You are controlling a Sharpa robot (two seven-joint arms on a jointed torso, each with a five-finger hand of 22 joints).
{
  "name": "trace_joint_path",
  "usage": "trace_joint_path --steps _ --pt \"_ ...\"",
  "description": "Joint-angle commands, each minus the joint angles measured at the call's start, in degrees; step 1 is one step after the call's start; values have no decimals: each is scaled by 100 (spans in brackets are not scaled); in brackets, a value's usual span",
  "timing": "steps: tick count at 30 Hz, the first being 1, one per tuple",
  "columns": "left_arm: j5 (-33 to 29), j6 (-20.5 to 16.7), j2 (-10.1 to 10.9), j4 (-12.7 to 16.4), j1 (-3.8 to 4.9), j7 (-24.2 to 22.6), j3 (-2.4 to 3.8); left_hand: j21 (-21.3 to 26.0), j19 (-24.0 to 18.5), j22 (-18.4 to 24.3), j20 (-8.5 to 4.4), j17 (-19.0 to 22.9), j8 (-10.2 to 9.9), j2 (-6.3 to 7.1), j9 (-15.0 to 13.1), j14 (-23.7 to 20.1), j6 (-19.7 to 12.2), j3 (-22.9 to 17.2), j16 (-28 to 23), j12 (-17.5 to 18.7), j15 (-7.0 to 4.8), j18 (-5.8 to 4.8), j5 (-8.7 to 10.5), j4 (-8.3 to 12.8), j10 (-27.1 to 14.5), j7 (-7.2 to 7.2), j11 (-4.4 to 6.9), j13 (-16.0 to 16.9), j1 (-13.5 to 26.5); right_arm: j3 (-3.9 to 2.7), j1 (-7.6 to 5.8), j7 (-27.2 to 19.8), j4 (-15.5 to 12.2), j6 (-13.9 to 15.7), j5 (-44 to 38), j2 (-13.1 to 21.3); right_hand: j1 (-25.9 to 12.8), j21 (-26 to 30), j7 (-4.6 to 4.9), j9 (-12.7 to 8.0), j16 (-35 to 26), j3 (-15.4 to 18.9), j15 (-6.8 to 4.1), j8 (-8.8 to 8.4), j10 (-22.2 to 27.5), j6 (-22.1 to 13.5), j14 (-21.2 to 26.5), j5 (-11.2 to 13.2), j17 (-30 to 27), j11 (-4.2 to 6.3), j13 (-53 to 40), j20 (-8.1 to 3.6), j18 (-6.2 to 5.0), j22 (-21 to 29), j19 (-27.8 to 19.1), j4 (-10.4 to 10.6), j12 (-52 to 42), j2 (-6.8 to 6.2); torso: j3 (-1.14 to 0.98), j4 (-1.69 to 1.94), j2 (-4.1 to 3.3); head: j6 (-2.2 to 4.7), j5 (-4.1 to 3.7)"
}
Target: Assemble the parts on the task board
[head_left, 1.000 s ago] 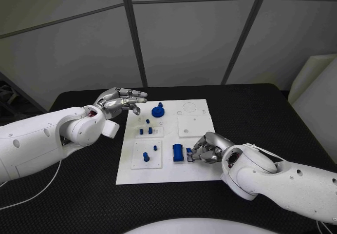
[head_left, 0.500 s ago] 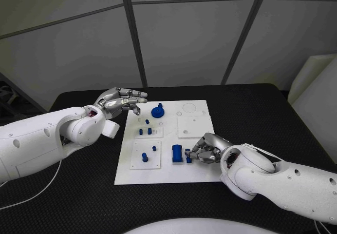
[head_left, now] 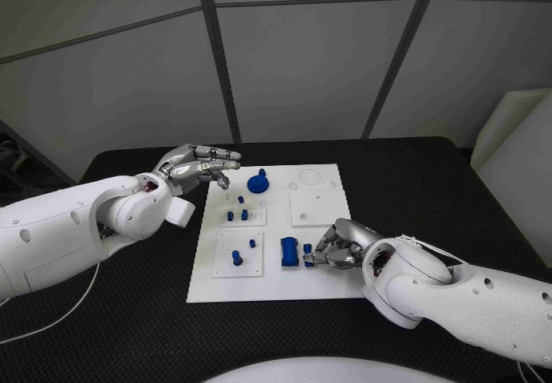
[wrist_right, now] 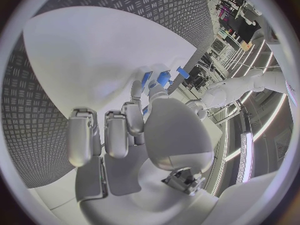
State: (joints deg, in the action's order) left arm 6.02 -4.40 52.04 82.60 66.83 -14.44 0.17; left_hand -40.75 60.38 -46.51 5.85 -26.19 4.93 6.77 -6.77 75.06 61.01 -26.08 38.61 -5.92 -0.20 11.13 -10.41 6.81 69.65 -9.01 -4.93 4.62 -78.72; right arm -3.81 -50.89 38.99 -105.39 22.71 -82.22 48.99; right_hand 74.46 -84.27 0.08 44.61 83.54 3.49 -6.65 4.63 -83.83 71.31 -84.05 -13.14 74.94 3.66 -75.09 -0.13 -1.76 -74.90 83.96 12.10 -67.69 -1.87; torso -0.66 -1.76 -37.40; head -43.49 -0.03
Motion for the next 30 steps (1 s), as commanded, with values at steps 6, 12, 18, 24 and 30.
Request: trace_joint_path --steps 6,12,18,24,30 --pt "-22 70 1 -5 5 -25 4 17 -29 -5 -4 3 -18 -33 3 -15 -3 -1 -31 30 12 -64 -18 46 -29 -25 -18 8 2 -10 -8 -635 -62 481 171 177 -7 219 217 -187 -96 200 75 -129 108 -735 -318 19 160 -161 136 39 -34 -731 187 92 249 -35 -8 -20 11 29 19" --pt "-48 40 -18 -64 -8 -101 3 36 -42 -7 12 -1 -30 -26 4 -13 -8 45 -39 37 31 -71 62 0 -39 -29 -24 9 102 -212 -101 -1907 50 852 1402 340 -40 564 401 -518 -281 337 221 -118 302 -1307 -252 25 -119 -324 383 179 -121 -410 7 273 657 -83 14 -6 56 132 -49" --pt "-243 -95 -106 -230 -27 -284 2 344 -125 190 102 14 -60 200 6 -153 -58 532 -127 38 103 -75 158 -367 -70 12 -22 26 679 -269 -501 -3378 579 633 3377 338 76 2021 486 -769 -1250 413 302 -102 1197 -1502 116 53 -1405 -421 1756 283 -450 905 -743 365 2735 -31 61 -22 177 231 -120" --pt "-608 -529 -357 -555 -37 -575 -21 1203 -586 728 254 395 -45 58 -17 -966 -37 824 -883 19 266 -100 202 -534 -108 -7 -95 55 539 -284 -841 -4537 1597 194 5032 37 500 4886 669 -1036 -4098 373 480 -107 1902 -1598 1007 7 -4173 -614 3190 488 -847 3299 -2003 257 4401 200 151 -42 387 339 -162" --pt "-1265 -1261 -724 -919 -111 -1228 -76 2098 -1196 1342 476 994 -58 -152 -5 -1343 -44 721 -2063 97 497 -132 42 -507 -184 -50 -187 -78 171 -290 -961 -5347 2873 -273 6336 -571 1416 5941 788 -1674 -5659 11 715 -106 1823 -1457 1360 -187 -4851 -826 4907 711 -803 4080 -2313 45 5978 279 233 -102 576 538 -154"
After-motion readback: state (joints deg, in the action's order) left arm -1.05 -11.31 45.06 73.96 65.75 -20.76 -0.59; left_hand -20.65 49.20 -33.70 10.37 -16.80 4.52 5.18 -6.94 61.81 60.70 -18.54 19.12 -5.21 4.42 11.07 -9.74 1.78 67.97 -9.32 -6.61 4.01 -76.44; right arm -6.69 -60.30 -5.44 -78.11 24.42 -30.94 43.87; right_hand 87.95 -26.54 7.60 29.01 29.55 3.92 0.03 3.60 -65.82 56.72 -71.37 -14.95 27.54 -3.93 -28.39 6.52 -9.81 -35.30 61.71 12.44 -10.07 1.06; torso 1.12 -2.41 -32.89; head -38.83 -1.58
